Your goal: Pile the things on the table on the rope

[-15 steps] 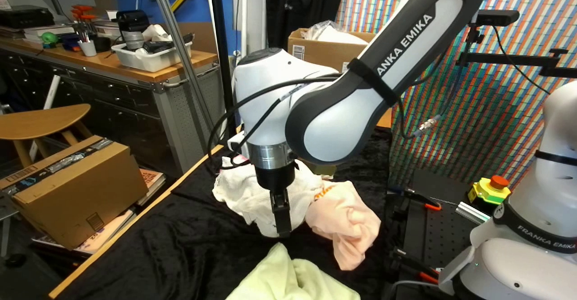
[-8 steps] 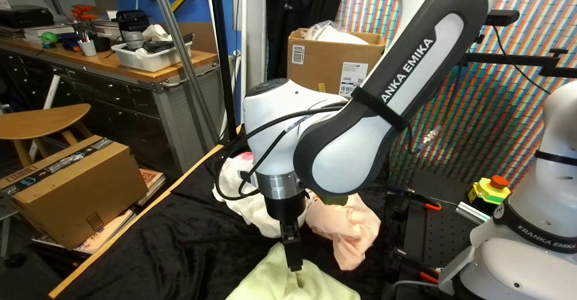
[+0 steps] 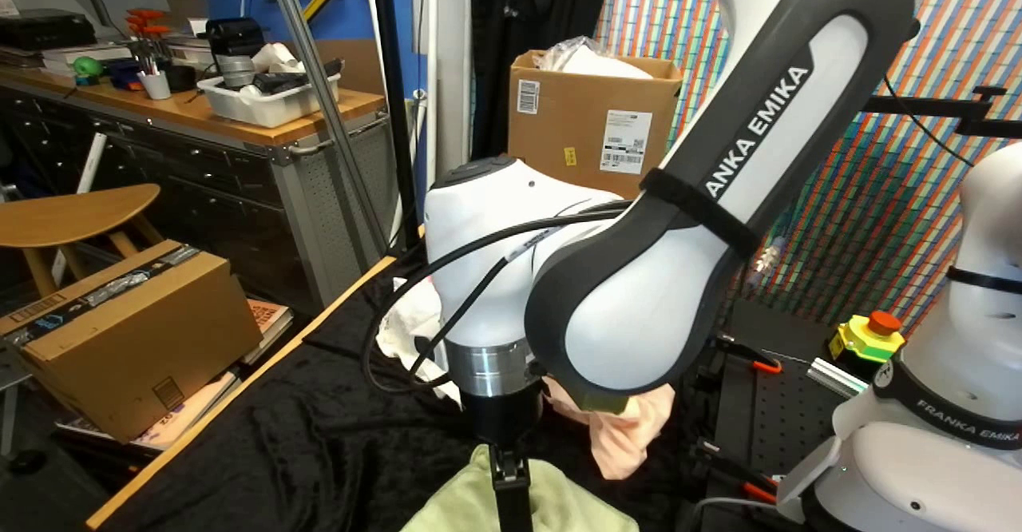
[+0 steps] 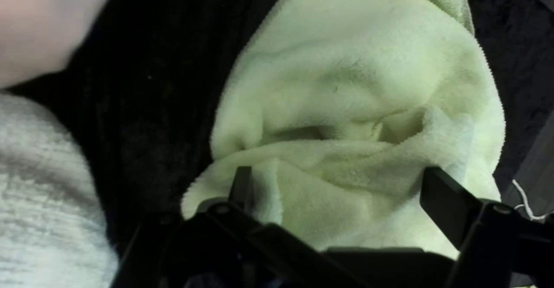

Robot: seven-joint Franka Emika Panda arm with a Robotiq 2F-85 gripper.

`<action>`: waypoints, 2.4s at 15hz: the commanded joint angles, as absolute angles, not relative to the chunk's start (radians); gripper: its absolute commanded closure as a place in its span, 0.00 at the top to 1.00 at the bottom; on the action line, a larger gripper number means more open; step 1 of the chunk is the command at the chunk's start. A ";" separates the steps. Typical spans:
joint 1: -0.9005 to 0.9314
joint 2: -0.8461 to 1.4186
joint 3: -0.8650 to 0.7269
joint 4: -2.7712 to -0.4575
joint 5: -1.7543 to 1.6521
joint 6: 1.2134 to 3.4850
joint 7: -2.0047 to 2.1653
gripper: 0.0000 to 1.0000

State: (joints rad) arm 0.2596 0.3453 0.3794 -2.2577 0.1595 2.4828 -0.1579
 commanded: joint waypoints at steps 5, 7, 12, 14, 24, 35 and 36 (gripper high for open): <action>0.265 0.378 0.404 -2.215 0.247 2.443 -0.152 1.00; 0.264 0.395 0.404 -2.206 0.252 2.432 -0.158 1.00; 0.263 0.436 0.402 -2.172 0.252 2.383 -0.158 1.00; 0.255 0.457 0.406 -2.143 0.263 2.350 -0.171 1.00; 0.230 0.497 0.400 -2.067 0.325 2.267 -0.189 0.36; 0.193 0.397 0.402 -2.118 0.388 2.245 -0.263 0.10; 0.186 0.367 0.401 -2.137 0.396 2.257 -0.268 0.09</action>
State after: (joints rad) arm 0.2088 0.4649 0.3972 -2.0789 0.3509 2.2462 -0.2349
